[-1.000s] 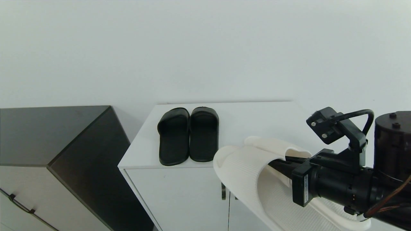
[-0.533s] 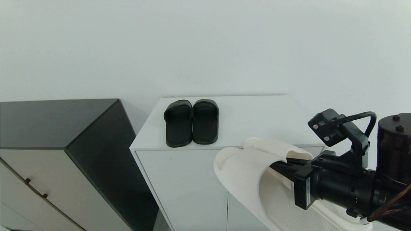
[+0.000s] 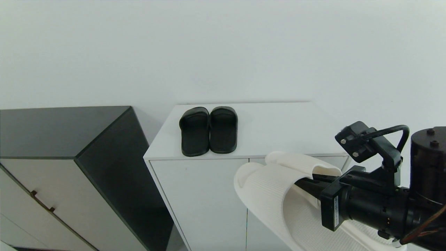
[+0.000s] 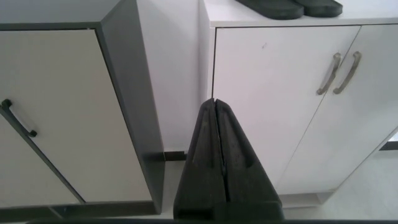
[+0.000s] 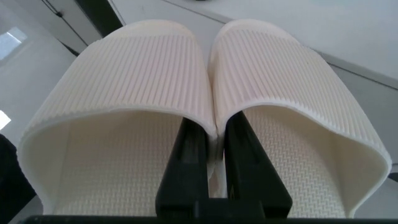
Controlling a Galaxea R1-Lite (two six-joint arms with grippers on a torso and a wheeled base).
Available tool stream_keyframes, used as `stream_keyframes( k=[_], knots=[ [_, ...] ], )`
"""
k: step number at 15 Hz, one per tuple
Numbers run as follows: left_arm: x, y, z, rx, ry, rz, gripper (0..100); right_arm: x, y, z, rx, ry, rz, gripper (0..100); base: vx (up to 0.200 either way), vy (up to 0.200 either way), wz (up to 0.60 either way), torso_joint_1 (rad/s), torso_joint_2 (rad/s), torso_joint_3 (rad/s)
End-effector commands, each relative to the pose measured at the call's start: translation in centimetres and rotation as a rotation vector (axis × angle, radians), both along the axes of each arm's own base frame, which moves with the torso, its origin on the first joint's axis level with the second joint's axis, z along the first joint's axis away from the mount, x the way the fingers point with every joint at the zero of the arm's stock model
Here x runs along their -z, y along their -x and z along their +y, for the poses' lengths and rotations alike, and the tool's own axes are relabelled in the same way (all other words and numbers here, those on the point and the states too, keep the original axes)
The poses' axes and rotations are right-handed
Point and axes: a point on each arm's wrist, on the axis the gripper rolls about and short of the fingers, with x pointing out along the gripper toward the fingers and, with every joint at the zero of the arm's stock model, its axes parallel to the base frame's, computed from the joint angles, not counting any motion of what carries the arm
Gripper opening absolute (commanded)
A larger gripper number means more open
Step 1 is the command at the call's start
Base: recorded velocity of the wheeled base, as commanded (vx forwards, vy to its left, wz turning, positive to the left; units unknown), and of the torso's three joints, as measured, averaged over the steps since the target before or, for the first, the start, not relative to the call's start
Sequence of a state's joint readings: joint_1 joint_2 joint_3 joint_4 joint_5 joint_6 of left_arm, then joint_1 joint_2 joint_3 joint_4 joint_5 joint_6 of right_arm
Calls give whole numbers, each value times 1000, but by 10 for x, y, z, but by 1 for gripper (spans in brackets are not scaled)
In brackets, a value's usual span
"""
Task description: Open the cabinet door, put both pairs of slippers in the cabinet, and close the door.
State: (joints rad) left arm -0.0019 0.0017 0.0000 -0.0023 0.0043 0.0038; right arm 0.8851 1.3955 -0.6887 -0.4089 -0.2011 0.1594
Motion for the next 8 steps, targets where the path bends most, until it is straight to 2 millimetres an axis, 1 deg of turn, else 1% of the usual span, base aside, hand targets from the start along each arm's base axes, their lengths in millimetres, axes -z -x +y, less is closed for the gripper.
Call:
stream_keyframes(
  k=[1,2,3,8],
  knots=[
    [0,0,0,-1,-1,1,0,1,0,0,0,3,3,0,0,0,0,0,0,0],
    [0,0,0,-1,-1,1,0,2,0,0,0,6,5,0,0,0,0,0,0,0],
    [0,0,0,-2,-1,1,0,3,0,-1,0,7,6,0,0,0,0,-95,266,163],
    [0,0,0,-1,-5,1,0,5,1,-1,-5,20,5,0,0,0,0,-196,485,282]
  ],
)
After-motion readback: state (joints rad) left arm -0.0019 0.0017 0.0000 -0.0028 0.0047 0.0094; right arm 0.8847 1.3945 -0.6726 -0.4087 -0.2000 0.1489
